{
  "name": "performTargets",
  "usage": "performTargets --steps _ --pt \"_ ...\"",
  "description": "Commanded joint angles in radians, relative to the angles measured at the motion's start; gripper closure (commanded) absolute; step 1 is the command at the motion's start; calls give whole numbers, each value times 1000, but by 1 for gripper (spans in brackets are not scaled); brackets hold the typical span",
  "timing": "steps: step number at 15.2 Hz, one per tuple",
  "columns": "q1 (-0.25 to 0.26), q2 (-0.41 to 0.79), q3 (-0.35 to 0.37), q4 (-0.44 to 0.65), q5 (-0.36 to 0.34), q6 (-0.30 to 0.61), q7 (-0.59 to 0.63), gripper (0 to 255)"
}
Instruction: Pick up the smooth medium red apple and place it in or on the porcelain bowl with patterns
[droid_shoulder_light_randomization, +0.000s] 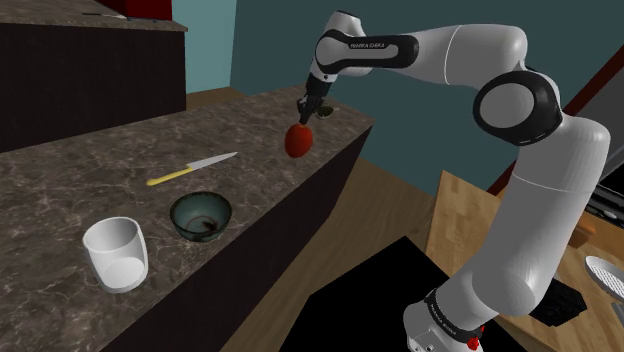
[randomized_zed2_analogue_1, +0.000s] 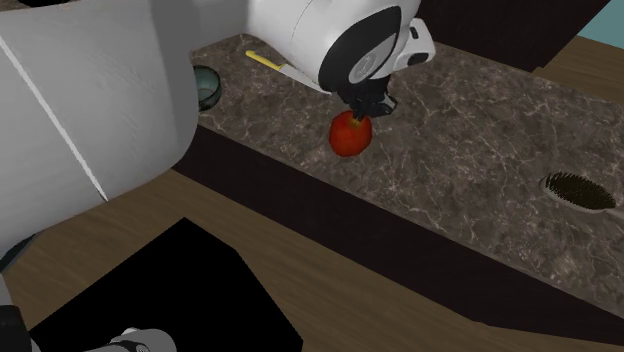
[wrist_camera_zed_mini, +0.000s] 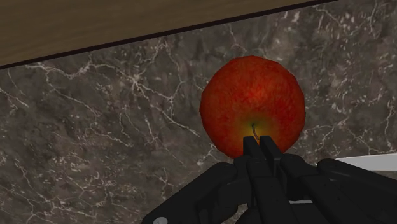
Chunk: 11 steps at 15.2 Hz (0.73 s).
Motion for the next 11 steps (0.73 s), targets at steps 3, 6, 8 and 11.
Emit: performTargets --steps 3,6,8,11 --pt "0 -8 0 41 -1 -49 2 255" --pt "0 -11 0 76 -1 -87 3 255" --pt "0 -12 0 101 -2 -114 4 255" --pt "0 -12 0 142 -2 -154 5 255"
